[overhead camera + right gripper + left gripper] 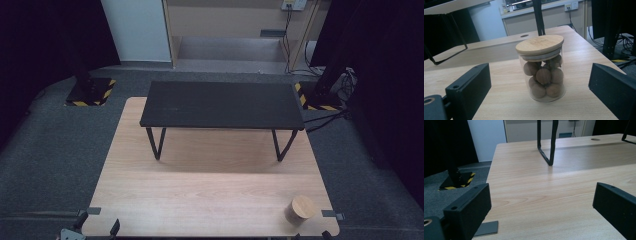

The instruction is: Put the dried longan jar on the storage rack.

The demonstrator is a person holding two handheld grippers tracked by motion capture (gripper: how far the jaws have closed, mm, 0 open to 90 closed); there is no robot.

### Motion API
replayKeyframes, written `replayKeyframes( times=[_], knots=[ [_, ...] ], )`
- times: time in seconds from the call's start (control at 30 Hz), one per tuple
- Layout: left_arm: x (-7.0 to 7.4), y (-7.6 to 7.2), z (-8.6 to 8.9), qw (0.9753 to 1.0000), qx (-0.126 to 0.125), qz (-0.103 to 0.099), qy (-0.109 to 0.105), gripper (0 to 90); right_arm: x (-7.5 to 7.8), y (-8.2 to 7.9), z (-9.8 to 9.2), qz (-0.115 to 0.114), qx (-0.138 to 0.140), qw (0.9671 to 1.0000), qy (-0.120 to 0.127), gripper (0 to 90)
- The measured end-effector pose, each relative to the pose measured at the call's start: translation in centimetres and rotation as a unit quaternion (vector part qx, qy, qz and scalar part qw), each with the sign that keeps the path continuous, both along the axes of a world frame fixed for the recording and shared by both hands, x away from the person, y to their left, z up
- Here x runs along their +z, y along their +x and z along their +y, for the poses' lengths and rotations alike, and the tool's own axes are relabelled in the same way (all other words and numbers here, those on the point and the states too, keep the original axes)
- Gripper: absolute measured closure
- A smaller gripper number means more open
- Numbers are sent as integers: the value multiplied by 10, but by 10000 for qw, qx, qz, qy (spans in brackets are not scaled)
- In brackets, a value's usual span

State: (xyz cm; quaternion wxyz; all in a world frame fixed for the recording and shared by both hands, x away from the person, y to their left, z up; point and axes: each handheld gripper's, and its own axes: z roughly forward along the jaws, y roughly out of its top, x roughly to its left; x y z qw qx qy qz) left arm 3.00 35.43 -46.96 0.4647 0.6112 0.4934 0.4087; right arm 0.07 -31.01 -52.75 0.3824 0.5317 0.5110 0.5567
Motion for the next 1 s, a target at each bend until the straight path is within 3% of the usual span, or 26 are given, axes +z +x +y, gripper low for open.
replayKeyframes(
  times=[1.0],
  knots=[
    [2,6,-3,9999,-133,19,26,5,-10,-13,4,-78,-381,9990,-208,20]
  ],
)
